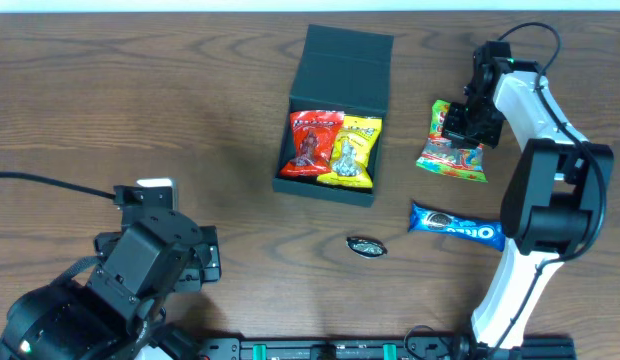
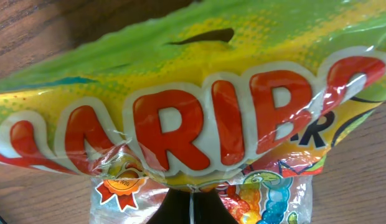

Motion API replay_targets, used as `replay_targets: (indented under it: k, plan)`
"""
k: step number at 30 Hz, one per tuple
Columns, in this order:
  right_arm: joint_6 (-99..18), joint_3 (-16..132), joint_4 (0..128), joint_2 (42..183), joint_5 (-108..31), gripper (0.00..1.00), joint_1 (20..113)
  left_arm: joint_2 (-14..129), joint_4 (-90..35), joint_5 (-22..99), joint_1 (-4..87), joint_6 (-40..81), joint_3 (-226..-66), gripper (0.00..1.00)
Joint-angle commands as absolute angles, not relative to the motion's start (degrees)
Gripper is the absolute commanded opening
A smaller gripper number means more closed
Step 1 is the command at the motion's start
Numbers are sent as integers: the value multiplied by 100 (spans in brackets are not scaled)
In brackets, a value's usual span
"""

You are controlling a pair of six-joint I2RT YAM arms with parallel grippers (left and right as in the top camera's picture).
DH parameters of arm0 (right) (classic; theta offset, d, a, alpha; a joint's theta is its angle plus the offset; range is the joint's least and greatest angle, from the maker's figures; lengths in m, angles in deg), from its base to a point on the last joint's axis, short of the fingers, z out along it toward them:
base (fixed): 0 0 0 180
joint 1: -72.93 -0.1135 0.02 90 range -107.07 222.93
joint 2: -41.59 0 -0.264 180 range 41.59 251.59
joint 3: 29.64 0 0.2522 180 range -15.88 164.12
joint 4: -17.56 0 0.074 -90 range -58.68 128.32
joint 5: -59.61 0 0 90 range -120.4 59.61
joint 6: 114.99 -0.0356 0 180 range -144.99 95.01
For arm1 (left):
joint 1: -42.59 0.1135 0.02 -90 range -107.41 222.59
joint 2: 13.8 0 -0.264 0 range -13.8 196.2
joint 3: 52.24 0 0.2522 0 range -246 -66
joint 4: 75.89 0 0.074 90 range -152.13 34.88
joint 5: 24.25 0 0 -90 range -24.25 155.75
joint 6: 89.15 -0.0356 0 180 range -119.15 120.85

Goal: Pack container
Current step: 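Lower the right gripper and grasp the HARIBO bag, then carry the HARIBO bag over the box with the right gripper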

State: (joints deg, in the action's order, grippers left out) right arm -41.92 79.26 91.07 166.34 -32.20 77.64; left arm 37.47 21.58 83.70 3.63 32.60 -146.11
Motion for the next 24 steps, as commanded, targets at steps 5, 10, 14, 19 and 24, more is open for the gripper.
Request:
replay_targets:
  k: [5,10,14,19,24]
  plan:
    - [-4238,7788,9183,16162,-3242,1,7773,3756,2160,8375,357,3323,-14618,95]
    - [-4362,7788,9325,15370,-3290,1,7773,3756,2160,8375,357,3323,-14618,95]
    - [-4474,7788,9507,14739,-3392,1,7755,3756,2158,8377,357,3325,-14618,95]
    - [-4766,7788,9754,14149,-3563,1,7569,3756,2158,8375,357,3323,-14618,95]
    - [-5160,7788,10092,13972,-3834,1,6997,3756,2160,8377,357,3323,-14618,95]
